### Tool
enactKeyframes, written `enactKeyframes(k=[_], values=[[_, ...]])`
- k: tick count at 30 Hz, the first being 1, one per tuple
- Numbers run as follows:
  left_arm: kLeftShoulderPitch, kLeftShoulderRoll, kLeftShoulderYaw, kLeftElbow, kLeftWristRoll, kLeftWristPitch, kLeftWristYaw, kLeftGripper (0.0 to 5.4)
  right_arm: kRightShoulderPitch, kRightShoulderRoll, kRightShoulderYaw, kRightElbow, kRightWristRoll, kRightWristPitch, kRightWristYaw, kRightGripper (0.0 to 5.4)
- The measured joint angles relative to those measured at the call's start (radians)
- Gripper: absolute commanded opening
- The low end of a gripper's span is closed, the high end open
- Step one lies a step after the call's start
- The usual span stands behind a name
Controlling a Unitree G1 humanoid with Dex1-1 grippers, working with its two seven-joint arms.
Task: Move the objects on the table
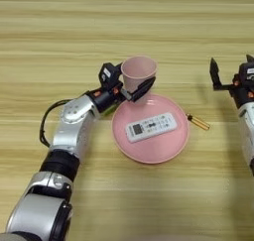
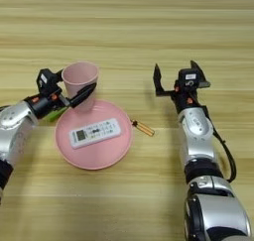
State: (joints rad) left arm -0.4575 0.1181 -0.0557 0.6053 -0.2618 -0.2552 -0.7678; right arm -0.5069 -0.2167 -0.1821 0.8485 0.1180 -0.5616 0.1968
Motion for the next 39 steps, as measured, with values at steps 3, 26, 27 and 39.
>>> enactKeyframes(k=[3, 26, 27, 39], values=[[-0.003, -0.013, -0.001, 0.034, 0.013, -0.005, -0.001, 4.28, -0.004, 0.000, -0.005, 0.021, 0.000, -0.004, -0.010, 5.40], [-0.034, -0.031, 0.000, 0.201, 0.061, -0.070, -0.010, 4.28, -0.018, 0.001, -0.003, 0.050, -0.007, -0.024, -0.015, 5.40], [-0.035, -0.032, -0.001, 0.210, 0.064, -0.075, -0.007, 4.28, -0.018, 0.002, -0.002, 0.050, -0.008, -0.025, -0.015, 5.40], [-0.059, -0.040, 0.001, 0.271, 0.100, -0.126, 0.002, 4.28, -0.018, 0.004, -0.002, 0.050, -0.014, -0.040, -0.016, 5.40]])
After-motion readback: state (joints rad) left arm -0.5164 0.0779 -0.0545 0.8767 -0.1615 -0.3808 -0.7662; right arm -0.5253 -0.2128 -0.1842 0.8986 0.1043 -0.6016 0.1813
